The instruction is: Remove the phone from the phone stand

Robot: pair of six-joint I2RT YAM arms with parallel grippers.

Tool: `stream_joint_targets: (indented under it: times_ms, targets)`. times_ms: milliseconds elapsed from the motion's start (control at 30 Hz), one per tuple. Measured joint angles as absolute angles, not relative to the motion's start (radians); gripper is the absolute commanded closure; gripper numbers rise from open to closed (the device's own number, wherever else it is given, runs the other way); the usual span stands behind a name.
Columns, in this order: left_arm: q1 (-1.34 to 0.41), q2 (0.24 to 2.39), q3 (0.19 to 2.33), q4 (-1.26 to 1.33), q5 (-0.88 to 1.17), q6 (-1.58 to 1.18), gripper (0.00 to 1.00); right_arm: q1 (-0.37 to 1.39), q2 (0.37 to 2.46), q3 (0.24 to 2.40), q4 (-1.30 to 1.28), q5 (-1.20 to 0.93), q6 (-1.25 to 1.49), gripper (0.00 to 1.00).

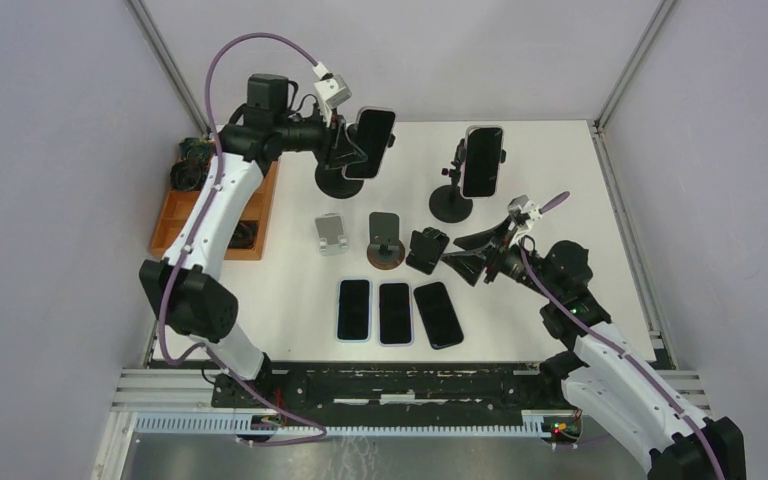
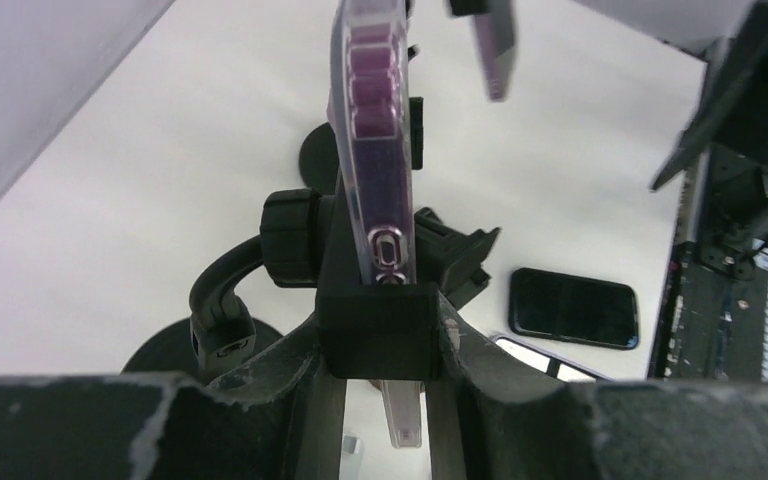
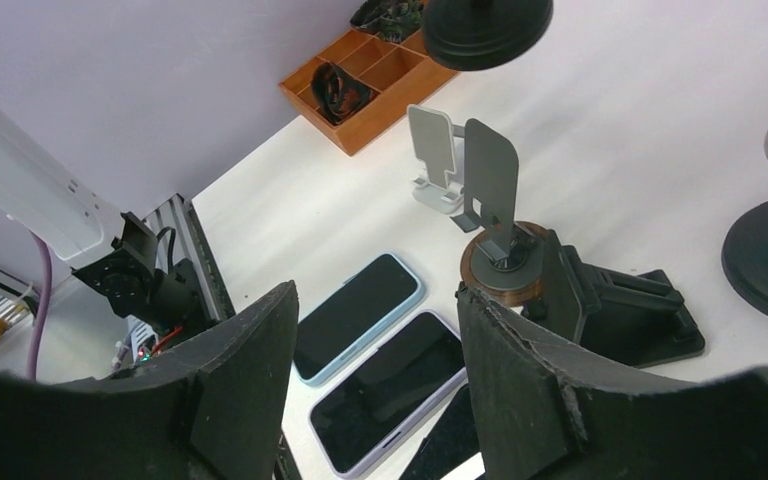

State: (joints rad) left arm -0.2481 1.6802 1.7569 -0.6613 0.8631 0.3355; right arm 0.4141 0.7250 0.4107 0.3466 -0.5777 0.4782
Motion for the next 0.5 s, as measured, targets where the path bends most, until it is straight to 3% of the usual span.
stream_joint_targets:
  times_ms: [233, 500]
  targets:
    - [-0.249, 1.474, 1.735, -0.723, 0.992, 0.336, 0.98, 0.439, 0.752, 0.488, 0.408, -0.598, 0.53, 0.24]
    - [-0.251, 1.177, 1.55, -0.847, 1.13, 0.357, 0.98, 0.585, 0.847, 0.651, 0.561, -0.59, 0.591, 0.21]
